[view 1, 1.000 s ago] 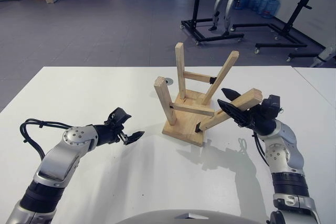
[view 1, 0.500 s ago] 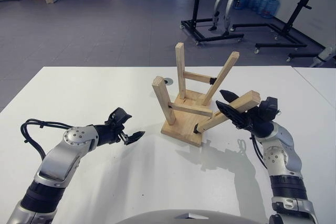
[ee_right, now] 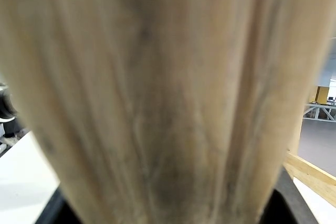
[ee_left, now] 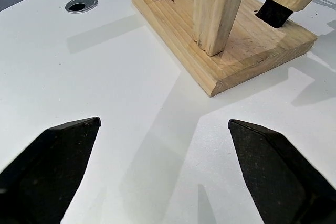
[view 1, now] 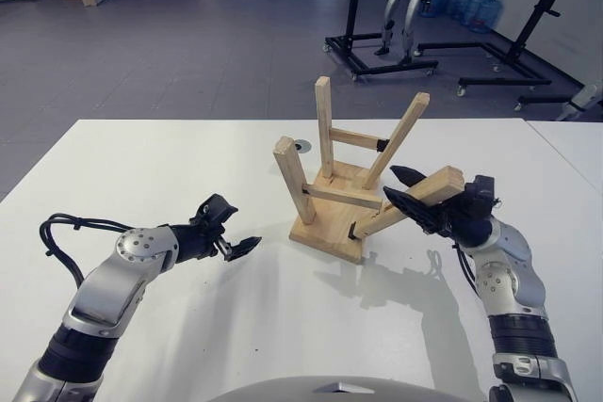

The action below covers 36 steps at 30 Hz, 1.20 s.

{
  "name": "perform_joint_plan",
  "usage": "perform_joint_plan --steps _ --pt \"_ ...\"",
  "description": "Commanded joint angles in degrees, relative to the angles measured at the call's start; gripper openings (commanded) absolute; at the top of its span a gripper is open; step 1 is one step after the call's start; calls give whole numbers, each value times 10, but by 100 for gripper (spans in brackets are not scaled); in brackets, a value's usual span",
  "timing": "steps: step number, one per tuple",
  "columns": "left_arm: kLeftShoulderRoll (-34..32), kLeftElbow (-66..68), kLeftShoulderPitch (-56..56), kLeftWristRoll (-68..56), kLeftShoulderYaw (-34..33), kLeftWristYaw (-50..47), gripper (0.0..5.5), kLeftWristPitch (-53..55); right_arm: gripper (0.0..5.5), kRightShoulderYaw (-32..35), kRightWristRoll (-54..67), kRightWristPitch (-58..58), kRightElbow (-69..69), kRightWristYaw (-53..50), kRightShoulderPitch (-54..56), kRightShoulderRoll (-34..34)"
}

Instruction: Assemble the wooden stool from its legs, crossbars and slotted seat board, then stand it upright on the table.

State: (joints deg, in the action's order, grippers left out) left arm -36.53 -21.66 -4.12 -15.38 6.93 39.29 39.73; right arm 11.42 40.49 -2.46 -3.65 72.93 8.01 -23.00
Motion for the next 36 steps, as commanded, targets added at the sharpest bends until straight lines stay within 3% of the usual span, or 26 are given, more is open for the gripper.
perform_joint_plan --steps 1,26,30,33,36 --pt "1 -9 5 3 4 -6 446 5 202 -11 -18 12 17 -11 -7 -11" --pt "18 -21 -13 -1 -17 -34 446 8 202 -70 -66 3 40 -83 -15 15" --pt "23 -47 -41 -16 -91 -72 446 22 202 -77 -69 0 44 -95 -13 24" --pt "67 -89 -123 -117 -210 -125 446 88 202 -80 -76 -8 43 -110 -12 33" --pt "113 -112 -234 -233 -281 -194 446 150 202 -84 -84 -14 40 -128 -7 45"
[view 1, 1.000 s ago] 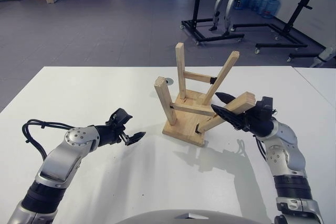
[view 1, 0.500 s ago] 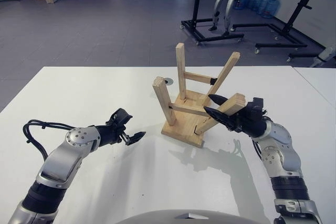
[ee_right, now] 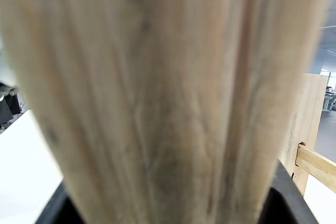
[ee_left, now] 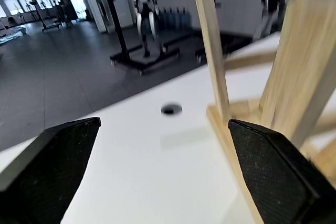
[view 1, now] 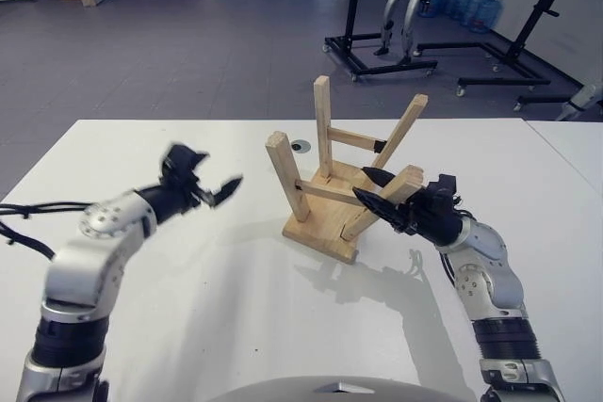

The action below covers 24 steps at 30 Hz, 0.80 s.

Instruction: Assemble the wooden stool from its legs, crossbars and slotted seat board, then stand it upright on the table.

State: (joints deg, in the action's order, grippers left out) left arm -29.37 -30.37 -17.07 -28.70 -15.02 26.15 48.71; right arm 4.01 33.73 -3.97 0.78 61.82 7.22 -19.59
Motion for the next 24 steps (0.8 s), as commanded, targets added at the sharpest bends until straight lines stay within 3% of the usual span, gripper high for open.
perform_joint_plan --steps 1,6,13,15,19,24 --pt "63 -22 -149 -139 -82 -99 446 78 202 -13 -19 -1 -6 -21 3 14" --pt "177 13 -306 -290 -93 -268 446 112 202 -31 -32 -9 -10 -40 13 33" --pt "287 54 -331 -464 -57 -420 446 78 202 -40 -36 -14 -24 -44 28 42" --pt "281 75 -304 -490 -35 -422 446 90 202 -39 -36 -16 -27 -43 29 41" --pt "200 89 -230 -417 74 -358 446 150 202 -39 -37 -20 -33 -45 38 41" --pt "221 105 -199 -377 135 -305 446 128 202 -42 -38 -22 -40 -47 49 47"
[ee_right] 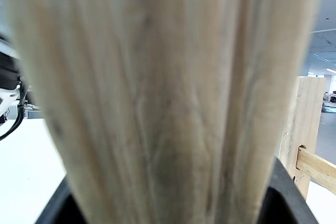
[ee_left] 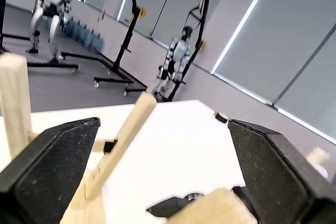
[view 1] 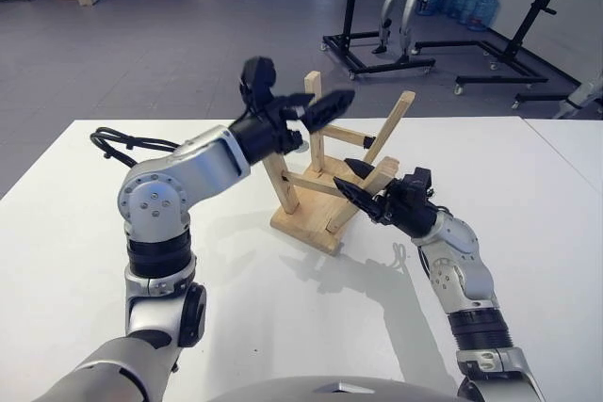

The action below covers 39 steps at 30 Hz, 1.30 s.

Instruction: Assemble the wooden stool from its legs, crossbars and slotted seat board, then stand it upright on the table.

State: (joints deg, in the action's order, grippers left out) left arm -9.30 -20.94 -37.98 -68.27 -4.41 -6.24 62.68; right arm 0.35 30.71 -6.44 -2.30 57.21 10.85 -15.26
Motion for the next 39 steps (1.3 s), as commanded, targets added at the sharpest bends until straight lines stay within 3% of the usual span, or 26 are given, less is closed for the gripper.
perform_joint_plan --steps 1,8,11,19,25,39 --pt "28 13 14 24 32 17 446 -18 202 -7 -9 3 -9 0 14 4" --pt "1 -9 25 110 45 36 446 -56 202 -9 -8 6 -4 3 8 4" --pt "-104 -40 20 241 128 118 446 -103 202 -9 -7 5 -2 3 5 4" --pt "-223 -41 44 497 286 270 446 -268 202 -9 -5 8 3 3 -2 3" --pt "-230 -2 22 631 312 295 446 -330 202 -12 -6 10 4 1 0 6" --pt "-191 -6 33 708 309 360 446 -369 202 -13 -6 11 1 -1 5 8"
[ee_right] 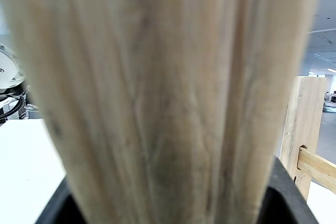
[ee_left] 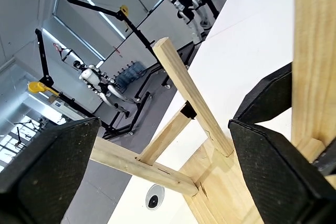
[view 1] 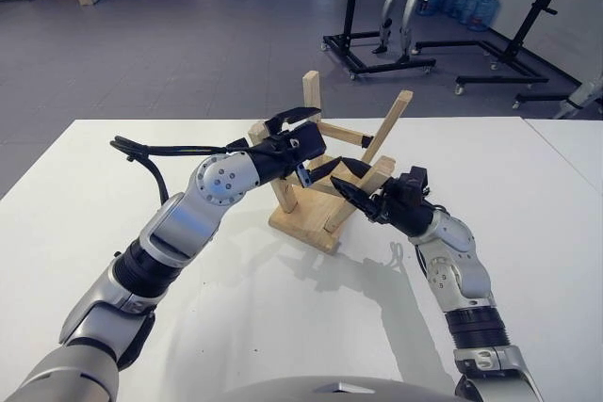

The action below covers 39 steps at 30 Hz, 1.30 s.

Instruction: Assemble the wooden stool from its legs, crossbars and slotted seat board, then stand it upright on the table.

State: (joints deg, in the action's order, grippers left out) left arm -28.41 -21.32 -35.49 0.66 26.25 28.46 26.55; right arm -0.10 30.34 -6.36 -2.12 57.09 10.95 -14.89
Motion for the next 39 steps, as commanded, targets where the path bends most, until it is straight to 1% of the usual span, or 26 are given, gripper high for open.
perform_joint_plan --steps 1,4,7,9,11,13,18,20,22,27,32,35,39 --pt "-2 1 15 29 7 17 446 -14 202 -9 -3 11 -1 0 4 5" --pt "3 21 54 60 35 14 446 -39 202 -11 -3 13 0 -1 6 5" --pt "22 48 87 91 66 6 446 -63 202 -16 -3 17 5 -3 5 5" --pt "36 55 95 105 73 2 446 -69 202 -19 -6 21 9 -4 5 4" --pt "45 54 88 108 59 6 446 -70 202 -20 -7 22 10 -6 3 4" --pt "45 47 62 106 32 14 446 -62 202 -20 -8 21 9 -6 1 4" --pt "28 16 0 99 -39 44 446 -32 202 -23 -11 18 11 -9 -4 4" --pt "22 19 -5 97 -54 51 446 -28 202 -23 -10 19 11 -10 -4 4" --pt "23 34 12 101 -53 51 446 -35 202 -23 -10 19 10 -9 -4 2" --pt "37 89 85 124 -4 37 446 -91 202 -30 -27 29 10 -15 -5 -10" --pt "69 143 127 150 31 11 446 -133 202 -60 -61 85 33 -35 12 -36" --pt "80 141 127 153 28 10 446 -135 202 -75 -68 129 60 -58 22 -42" --pt "79 132 108 153 9 18 446 -130 202 -77 -77 164 68 -84 25 -47"
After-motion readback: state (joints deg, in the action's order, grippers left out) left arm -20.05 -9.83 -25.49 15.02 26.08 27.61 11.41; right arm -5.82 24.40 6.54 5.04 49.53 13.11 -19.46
